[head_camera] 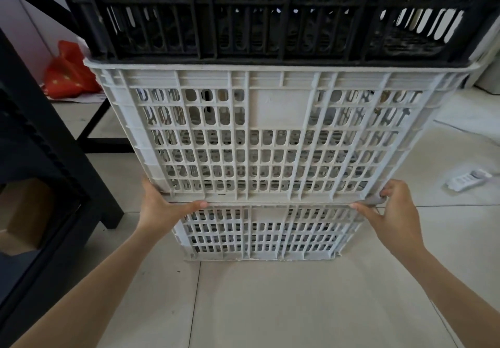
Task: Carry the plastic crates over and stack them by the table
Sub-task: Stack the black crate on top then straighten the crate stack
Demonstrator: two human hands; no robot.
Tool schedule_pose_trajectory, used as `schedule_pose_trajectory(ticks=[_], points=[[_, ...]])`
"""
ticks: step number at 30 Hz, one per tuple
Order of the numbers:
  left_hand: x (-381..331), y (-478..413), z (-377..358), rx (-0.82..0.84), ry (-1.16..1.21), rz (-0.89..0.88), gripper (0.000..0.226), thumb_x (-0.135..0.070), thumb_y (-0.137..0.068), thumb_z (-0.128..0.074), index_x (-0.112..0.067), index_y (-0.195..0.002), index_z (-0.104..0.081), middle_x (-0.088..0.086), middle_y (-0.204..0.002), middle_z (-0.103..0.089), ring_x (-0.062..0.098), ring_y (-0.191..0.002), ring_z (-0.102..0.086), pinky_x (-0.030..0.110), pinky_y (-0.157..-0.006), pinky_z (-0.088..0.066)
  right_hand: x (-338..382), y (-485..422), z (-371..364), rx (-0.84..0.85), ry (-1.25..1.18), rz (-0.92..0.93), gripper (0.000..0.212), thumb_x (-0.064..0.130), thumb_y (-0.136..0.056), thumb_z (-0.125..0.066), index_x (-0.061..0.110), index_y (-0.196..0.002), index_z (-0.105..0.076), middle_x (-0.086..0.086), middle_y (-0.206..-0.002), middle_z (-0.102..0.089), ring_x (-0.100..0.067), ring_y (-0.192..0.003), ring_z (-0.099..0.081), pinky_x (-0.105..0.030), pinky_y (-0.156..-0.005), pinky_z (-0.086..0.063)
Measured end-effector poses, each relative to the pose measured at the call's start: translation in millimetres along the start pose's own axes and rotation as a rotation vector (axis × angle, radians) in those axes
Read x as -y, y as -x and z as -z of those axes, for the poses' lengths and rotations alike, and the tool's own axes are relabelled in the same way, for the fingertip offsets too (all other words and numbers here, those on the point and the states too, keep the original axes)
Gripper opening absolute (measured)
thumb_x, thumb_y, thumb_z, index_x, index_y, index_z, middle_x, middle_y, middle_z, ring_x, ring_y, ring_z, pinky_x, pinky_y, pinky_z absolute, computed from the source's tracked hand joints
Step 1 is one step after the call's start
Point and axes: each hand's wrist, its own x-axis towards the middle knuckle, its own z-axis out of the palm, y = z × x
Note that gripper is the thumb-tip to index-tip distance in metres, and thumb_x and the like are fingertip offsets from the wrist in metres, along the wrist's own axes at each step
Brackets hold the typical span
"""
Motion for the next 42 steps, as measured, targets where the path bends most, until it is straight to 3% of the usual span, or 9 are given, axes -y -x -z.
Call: schedule_pose_trajectory(ticks=[6,9,11,15,21,26,30,37,42], points=[[-2,-6,0,0.047,0.056,0.030,0.128,-0.044,-0.025,-0.094,-0.021,-0.133,-0.029,-0.007,-0.114,-0.049,0.018,-0.107,-0.052,0.044,-0.097,-0.050,8,-2,3,0.024,0.049,0.000,0.051,0.043,-0.071,-0.077,0.019,-0.088,-0.035,-0.002,-0.085,-0.046,-0.020,-0.069,-0.049,-0.032,-0.051,-0.038],[-18,1,10,0.088,-0.013,0.042,0.112,-0.044,-0.028,-0.090,-0.015,-0.121,-0.035,-0.003,-0.101,-0.050,0.020,-0.095,-0.057,0.034,-0.075,-0.056,12,-9,15,0.127,0.069,-0.023,0.048,0.039,-0.073,-0.077,0.013,-0.083,-0.038,-0.001,-0.080,-0.043,-0.020,-0.066,-0.048,-0.027,-0.050,-0.032],[-37,7,26,0.094,-0.039,0.026,0.110,-0.040,-0.037,-0.090,-0.011,-0.129,-0.037,-0.002,-0.111,-0.056,0.017,-0.096,-0.059,0.024,-0.068,-0.051,18,-14,27,0.211,0.064,-0.053,0.044,0.034,-0.075,-0.077,0.008,-0.089,-0.045,-0.005,-0.086,-0.048,-0.026,-0.079,-0.052,-0.027,-0.057,-0.036],[-97,19,74,0.000,0.047,-0.070,0.117,-0.045,-0.044,-0.087,-0.023,-0.142,-0.027,0.000,-0.142,-0.045,0.016,-0.121,-0.048,0.035,-0.096,-0.045,48,-24,70,0.207,-0.125,-0.265,0.074,0.024,-0.077,-0.077,0.009,-0.137,-0.037,-0.013,-0.133,-0.041,-0.031,-0.120,-0.049,-0.041,-0.097,-0.045],[-237,37,151,-0.158,0.273,-0.249,0.112,-0.050,-0.045,-0.084,-0.049,-0.138,-0.023,-0.018,-0.149,-0.030,0.004,-0.131,-0.039,0.033,-0.106,-0.036,138,-65,191,-0.049,-0.272,-0.268,0.095,0.048,-0.062,-0.078,0.027,-0.140,-0.028,-0.001,-0.145,-0.035,-0.026,-0.125,-0.045,-0.047,-0.099,-0.045],[-360,33,208,-0.168,0.265,-0.342,0.109,-0.046,-0.050,-0.085,-0.063,-0.136,-0.019,-0.042,-0.137,-0.033,-0.023,-0.116,-0.045,0.027,-0.097,-0.040,230,-118,284,0.034,-0.530,-0.136,0.106,0.051,-0.058,-0.079,0.053,-0.142,-0.014,0.016,-0.151,-0.025,-0.010,-0.125,-0.044,-0.034,-0.099,-0.039],[-413,25,234,-0.098,0.182,-0.184,0.099,-0.044,-0.053,-0.085,-0.043,-0.139,-0.037,-0.016,-0.132,-0.058,0.010,-0.118,-0.059,0.040,-0.102,-0.046,290,-161,330,0.089,-0.733,-0.127,0.102,0.057,-0.059,-0.078,0.061,-0.139,-0.014,0.021,-0.148,-0.034,0.008,-0.122,-0.048,-0.025,-0.094,-0.045],[-461,29,263,-0.119,-0.153,0.037,0.079,-0.040,-0.055,-0.089,-0.022,-0.125,-0.056,0.003,-0.119,-0.069,0.022,-0.104,-0.067,0.038,-0.089,-0.050,318,-185,358,0.084,-0.597,-0.255,0.060,0.052,-0.065,-0.075,0.032,-0.111,-0.041,0.033,-0.099,-0.057,0.014,-0.093,-0.059,0.000,-0.067,-0.045],[-484,25,273,-0.028,-0.324,0.106,0.070,-0.053,-0.051,-0.087,-0.030,-0.112,-0.062,-0.002,-0.111,-0.072,0.024,-0.105,-0.066,0.034,-0.075,-0.049,326,-196,364,0.102,-0.482,-0.350,0.057,0.037,-0.070,-0.081,0.025,-0.103,-0.036,0.022,-0.091,-0.055,0.007,-0.082,-0.056,-0.012,-0.062,-0.040]])
